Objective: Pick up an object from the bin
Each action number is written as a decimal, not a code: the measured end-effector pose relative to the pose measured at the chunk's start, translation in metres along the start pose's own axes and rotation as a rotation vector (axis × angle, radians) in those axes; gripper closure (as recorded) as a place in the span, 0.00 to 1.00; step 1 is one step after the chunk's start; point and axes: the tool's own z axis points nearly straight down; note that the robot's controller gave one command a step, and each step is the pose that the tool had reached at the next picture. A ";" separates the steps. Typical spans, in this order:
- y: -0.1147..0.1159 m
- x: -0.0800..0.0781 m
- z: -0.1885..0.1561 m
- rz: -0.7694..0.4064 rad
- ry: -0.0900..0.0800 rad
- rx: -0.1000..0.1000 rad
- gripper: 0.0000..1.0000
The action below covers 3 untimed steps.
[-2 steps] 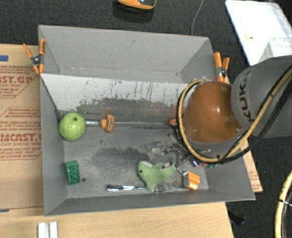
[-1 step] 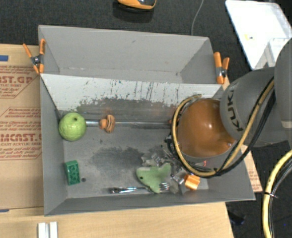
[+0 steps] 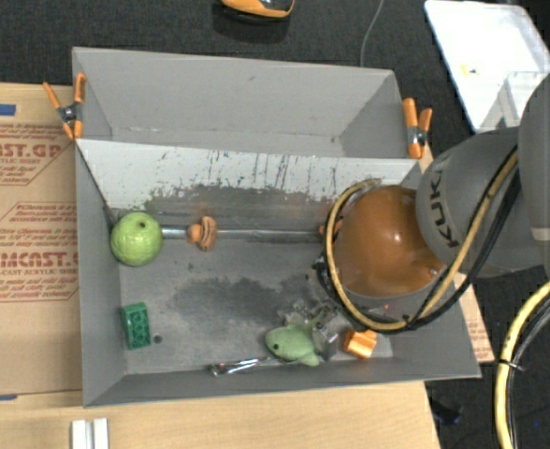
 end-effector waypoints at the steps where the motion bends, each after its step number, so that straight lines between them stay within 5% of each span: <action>1: 0.000 0.000 0.000 0.000 0.001 0.000 1.00; 3: 0.000 -0.001 -0.049 0.001 0.000 0.000 1.00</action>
Offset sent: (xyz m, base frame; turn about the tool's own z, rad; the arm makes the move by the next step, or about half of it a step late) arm -0.0001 -0.0001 0.0465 0.0002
